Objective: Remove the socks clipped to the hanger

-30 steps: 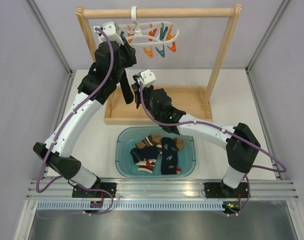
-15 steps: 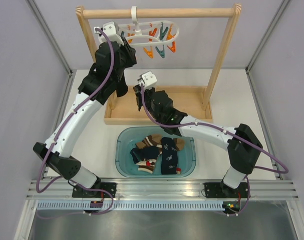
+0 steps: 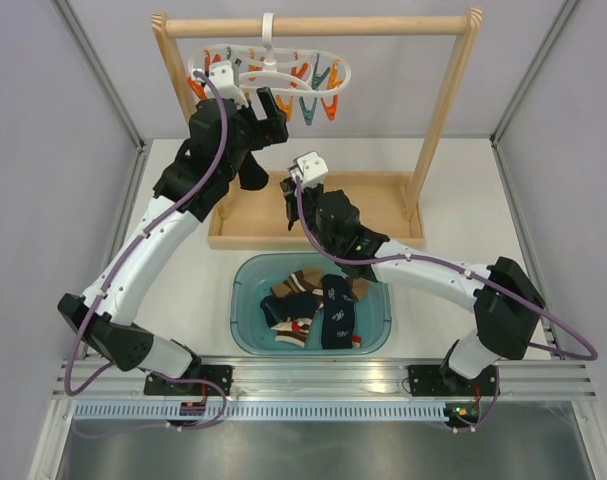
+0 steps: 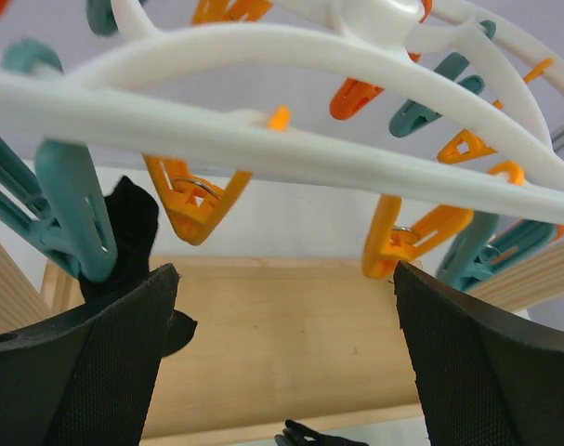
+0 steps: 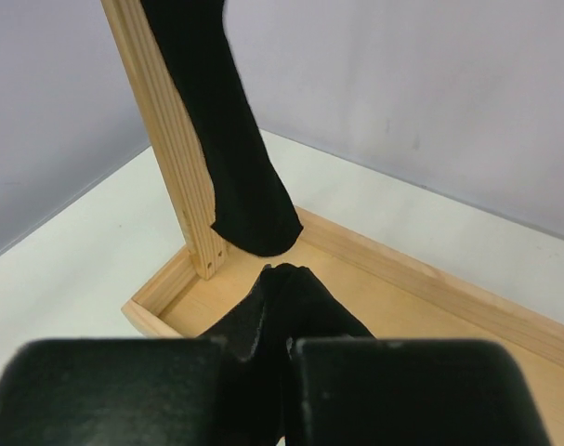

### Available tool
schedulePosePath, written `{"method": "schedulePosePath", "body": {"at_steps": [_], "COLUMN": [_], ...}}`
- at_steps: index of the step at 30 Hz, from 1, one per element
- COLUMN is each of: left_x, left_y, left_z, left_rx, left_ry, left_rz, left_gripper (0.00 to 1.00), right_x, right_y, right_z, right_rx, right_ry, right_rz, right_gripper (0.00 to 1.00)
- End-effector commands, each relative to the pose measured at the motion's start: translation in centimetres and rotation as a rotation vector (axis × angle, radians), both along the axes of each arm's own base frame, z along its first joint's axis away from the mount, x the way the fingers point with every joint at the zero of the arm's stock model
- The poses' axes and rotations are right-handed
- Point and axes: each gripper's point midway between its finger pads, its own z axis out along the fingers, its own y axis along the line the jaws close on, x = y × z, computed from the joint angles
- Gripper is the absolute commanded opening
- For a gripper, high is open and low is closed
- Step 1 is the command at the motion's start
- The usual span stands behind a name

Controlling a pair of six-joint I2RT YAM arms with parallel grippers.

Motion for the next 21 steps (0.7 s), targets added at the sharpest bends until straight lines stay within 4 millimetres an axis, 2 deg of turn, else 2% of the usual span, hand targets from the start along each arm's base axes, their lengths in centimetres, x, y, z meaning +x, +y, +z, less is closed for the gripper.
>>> {"method": "schedulePosePath", "body": {"at_steps": [1,3,5,7,9,10,11,12,13,15,16,18,19,21], "left_x": [-1.7,-2.3,-3.1,-3.6,-4.5,-4.7,-5.4,-5.7,-5.9,-6.9,-7.1,-8.2,-8.4,-9.4], "left_y": [0.3,-0.1,-0.5,-0.6,-0.2,-0.2,0.3,0.5,0.7,1.3,1.6,2.4,2.5,3.1], "left_z": [1.7,1.5,1.4,0.8,1.1,0.4,1.0,0.8,0.0,0.3,-0.6,-0.3,-1.2,-1.1], "left_rx": [-0.015,-0.009,-0.003,0.005,0.003,0.011,0.007,0.007,0.015,0.014,0.024,0.023,0.033,0.029], "left_ry": [-0.052,-0.052,-0.056,-0.047,-0.059,-0.048,-0.063,-0.062,-0.049,-0.064,-0.051,-0.069,-0.055,-0.069], "left_rz": [-0.046,-0.084,-0.123,-0.137,-0.145,-0.147,-0.146,-0.144,-0.143,-0.142,-0.138,-0.134,-0.134,-0.142], "left_gripper": [1.0,1.0,1.0,1.0,1.0,1.0,1.0,1.0,1.0,1.0,1.0,1.0,1.0,1.0], "right_x": [-0.9,-1.3,-1.7,-2.2,-2.7,-2.9,-3.1,-3.3,-3.6,-4.3,-4.5,-5.1,-5.3,-5.8], "right_y": [-1.7,-2.5,-3.2,-4.0,-4.7,-5.0,-5.2,-5.7,-6.0,-6.6,-6.9,-7.4,-7.6,-8.1], "right_z": [1.2,1.4,0.7,0.4,0.4,-0.2,-0.3,-0.1,-0.7,-0.8,-1.4,-1.4,-1.9,-2.3], "right_rx": [0.016,0.018,0.004,-0.007,-0.016,-0.027,-0.031,-0.029,-0.042,-0.043,-0.053,-0.054,-0.063,-0.071], "right_ry": [-0.016,-0.013,-0.002,0.008,0.014,0.024,0.029,0.032,0.042,0.051,0.061,0.071,0.081,0.095], "right_rz": [-0.023,-0.031,-0.04,-0.046,-0.049,-0.052,-0.049,-0.053,-0.053,-0.05,-0.05,-0.048,-0.045,-0.044], "right_gripper": [0.01,0.01,0.01,0.01,0.01,0.01,0.01,0.01,0.01,0.01,0.01,0.01,0.01,0.01]}}
